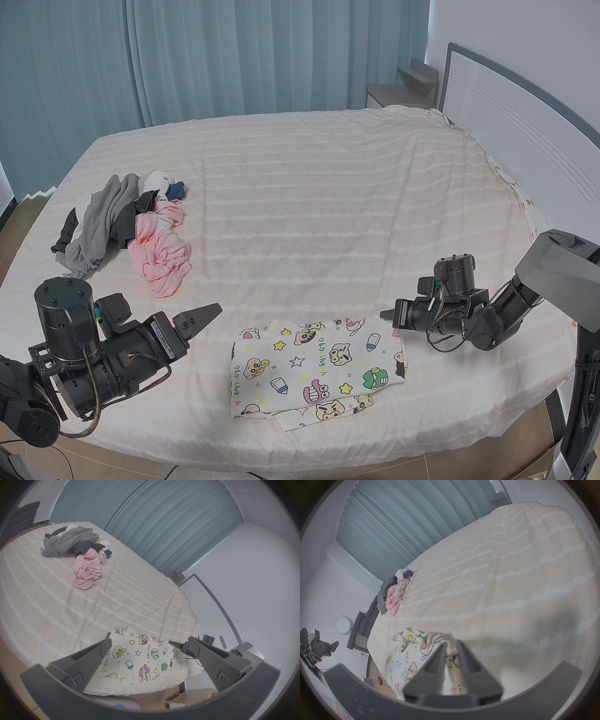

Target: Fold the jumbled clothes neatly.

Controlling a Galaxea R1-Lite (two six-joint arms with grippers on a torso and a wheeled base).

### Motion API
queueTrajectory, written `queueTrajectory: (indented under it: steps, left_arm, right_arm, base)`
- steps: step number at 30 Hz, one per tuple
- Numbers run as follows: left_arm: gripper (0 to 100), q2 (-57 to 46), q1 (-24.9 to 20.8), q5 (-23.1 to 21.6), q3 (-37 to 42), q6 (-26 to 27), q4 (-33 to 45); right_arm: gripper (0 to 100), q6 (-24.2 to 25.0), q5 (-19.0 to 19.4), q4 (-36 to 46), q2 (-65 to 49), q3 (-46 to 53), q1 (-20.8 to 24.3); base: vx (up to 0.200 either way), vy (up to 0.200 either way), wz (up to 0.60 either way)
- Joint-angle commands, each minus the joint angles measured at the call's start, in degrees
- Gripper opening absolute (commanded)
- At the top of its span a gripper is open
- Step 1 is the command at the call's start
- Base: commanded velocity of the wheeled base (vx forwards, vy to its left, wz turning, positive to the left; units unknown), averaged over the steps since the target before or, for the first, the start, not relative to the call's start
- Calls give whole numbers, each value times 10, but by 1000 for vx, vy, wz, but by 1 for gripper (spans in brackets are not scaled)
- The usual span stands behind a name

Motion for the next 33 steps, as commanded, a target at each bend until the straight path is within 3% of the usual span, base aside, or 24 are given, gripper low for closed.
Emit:
queueTrajectory:
  steps: [1, 8, 15, 20, 22, 25, 26, 27, 28, 31, 32, 33]
  left_arm:
    - [100, 6, 0, 0, 0, 0, 0]
    - [100, 6, 0, -3, 1, 0, 1]
    - [100, 46, 7, -6, 5, 13, 12]
    - [100, 111, 14, -7, -15, 19, 31]
    - [100, 143, 19, -27, -19, 32, 32]
    - [100, 162, 48, -99, -26, 43, 33]
    - [100, 168, 67, -147, -31, 42, 36]
    - [100, 168, 67, -147, -31, 42, 36]
    - [100, 187, 93, -203, -34, 50, 37]
    - [100, 225, 110, -217, -35, 89, 34]
    - [100, 269, 128, -215, -30, 173, 32]
    - [100, 286, 137, -216, -28, 211, 31]
  right_arm:
    - [100, -1, -6, 0, 16, -4, -8]
    - [100, 1, -33, -8, -12, 8, -33]
    - [100, 20, -34, -11, -239, 171, -88]
    - [100, 24, -59, -3, -439, 285, -112]
    - [100, 23, -64, 4, -514, 319, -120]
    - [100, 23, -66, 33, -610, 348, -125]
    - [100, 23, -66, 60, -653, 348, -127]
    - [100, 23, -66, 60, -653, 348, -127]
    - [100, 23, -66, 108, -710, 341, -139]
    - [100, 21, -62, 156, -761, 328, -144]
    - [100, 21, -61, 195, -802, 319, -144]
    - [100, 21, -61, 208, -819, 319, -144]
  base:
    - [0, 0, 0]
    - [0, 0, 0]
    - [0, 0, 0]
    - [0, 0, 0]
    - [0, 0, 0]
    - [0, 0, 0]
    - [0, 0, 0]
    - [0, 0, 0]
    - [0, 0, 0]
    - [0, 0, 0]
    - [0, 0, 0]
    - [0, 0, 0]
